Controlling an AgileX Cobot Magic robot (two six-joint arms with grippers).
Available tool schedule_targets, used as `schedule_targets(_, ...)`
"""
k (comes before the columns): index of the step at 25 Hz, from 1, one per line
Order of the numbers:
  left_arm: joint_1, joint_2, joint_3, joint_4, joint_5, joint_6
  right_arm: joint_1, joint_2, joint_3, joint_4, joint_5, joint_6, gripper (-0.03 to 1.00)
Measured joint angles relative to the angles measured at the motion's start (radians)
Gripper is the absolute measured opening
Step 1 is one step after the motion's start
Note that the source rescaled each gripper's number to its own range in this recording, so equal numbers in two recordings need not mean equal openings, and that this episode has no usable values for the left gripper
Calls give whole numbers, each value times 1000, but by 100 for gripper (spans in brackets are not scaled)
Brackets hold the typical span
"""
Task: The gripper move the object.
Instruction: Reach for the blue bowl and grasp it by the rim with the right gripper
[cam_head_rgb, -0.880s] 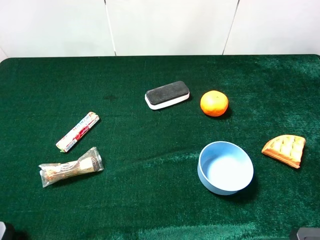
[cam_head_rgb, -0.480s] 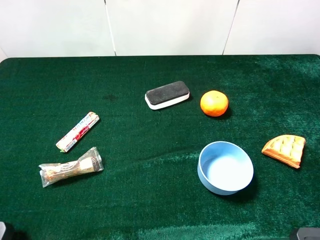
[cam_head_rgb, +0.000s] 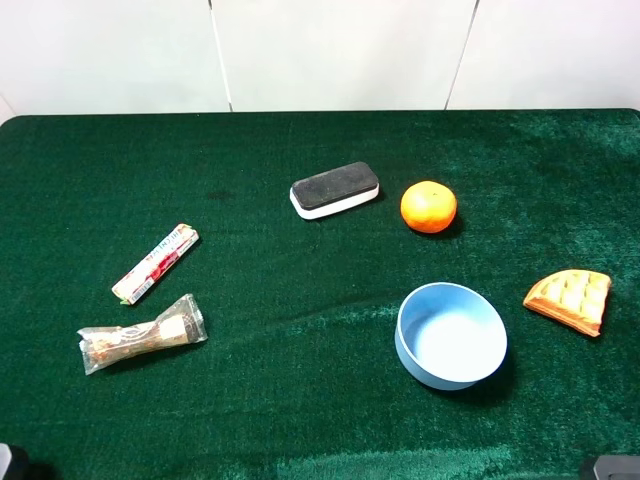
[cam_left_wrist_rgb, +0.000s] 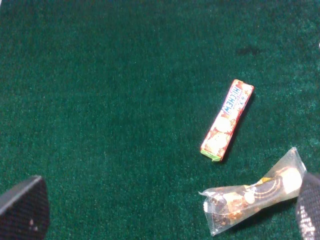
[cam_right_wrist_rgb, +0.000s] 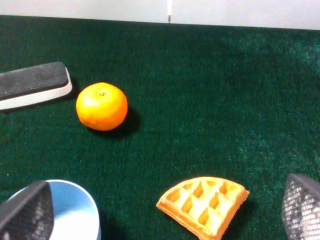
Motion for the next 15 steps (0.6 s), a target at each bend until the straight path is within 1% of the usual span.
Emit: schedule_targets(15,0,0,0,0,0,0,0,0,0,9,-1,0,100)
